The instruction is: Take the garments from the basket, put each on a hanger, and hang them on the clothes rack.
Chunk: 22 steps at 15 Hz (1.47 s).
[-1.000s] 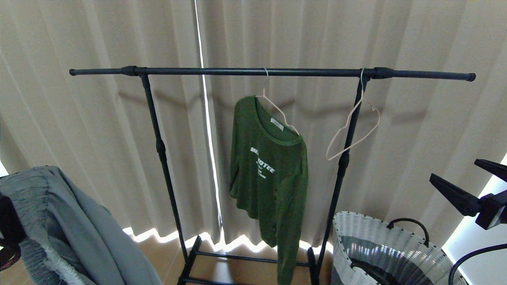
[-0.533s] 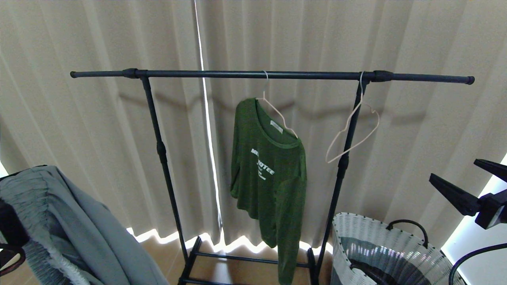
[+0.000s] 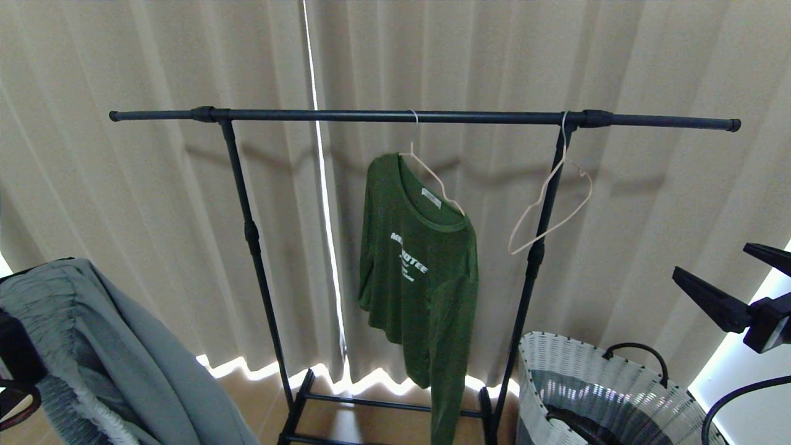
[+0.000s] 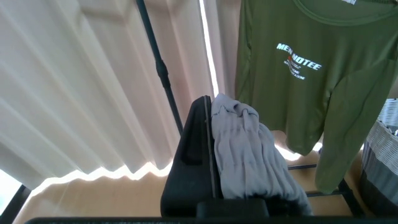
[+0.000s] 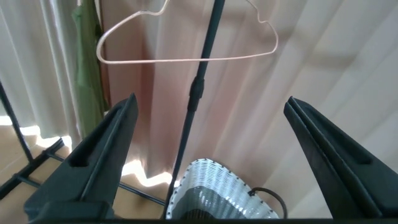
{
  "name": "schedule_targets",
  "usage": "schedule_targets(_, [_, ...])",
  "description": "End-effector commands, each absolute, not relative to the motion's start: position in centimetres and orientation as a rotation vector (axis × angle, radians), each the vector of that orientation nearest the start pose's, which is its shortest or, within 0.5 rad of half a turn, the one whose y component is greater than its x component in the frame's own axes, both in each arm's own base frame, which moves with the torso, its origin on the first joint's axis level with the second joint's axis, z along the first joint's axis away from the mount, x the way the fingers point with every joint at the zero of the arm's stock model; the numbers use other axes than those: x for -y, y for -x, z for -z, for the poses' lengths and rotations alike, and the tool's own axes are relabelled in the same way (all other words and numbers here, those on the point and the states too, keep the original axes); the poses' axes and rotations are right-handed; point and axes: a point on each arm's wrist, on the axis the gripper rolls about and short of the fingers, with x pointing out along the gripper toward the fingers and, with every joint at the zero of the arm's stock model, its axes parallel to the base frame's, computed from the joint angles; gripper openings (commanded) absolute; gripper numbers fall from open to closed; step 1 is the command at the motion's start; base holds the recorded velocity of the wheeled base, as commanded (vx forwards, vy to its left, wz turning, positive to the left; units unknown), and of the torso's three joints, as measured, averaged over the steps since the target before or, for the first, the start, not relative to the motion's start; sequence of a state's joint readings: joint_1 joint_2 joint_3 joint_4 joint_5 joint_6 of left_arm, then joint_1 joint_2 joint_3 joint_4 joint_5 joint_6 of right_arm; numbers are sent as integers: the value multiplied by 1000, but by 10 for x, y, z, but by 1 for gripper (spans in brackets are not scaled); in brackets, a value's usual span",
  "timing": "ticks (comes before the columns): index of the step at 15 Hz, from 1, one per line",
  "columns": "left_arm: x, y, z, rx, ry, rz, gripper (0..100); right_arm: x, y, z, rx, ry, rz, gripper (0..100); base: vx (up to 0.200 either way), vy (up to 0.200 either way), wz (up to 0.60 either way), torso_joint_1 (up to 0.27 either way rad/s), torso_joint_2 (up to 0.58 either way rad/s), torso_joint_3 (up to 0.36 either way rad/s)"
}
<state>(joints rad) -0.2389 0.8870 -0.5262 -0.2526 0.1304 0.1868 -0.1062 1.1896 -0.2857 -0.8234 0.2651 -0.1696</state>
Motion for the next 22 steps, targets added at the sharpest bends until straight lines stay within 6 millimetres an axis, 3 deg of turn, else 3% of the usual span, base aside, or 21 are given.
schedule_targets(1, [22,-101,-230,-101,-206,119,0,11,-157,-179,-68,154,-161,100,0,0,0,0,0,0])
schedule_targets(9, [22,-101,-229,-104,-208,119,0,12,-157,-179,-71,154,-160,100,0,0,0,0,0,0])
schedule_targets(15, [22,-102,-228,-110,-209,120,0,12,-157,-179,-73,153,-160,100,0,200,0,4,1,-2])
schedule_targets(22, [22,-102,-223,-126,-228,124,0,12,-162,-177,-86,149,-161,100,0,0,0,0,0,0])
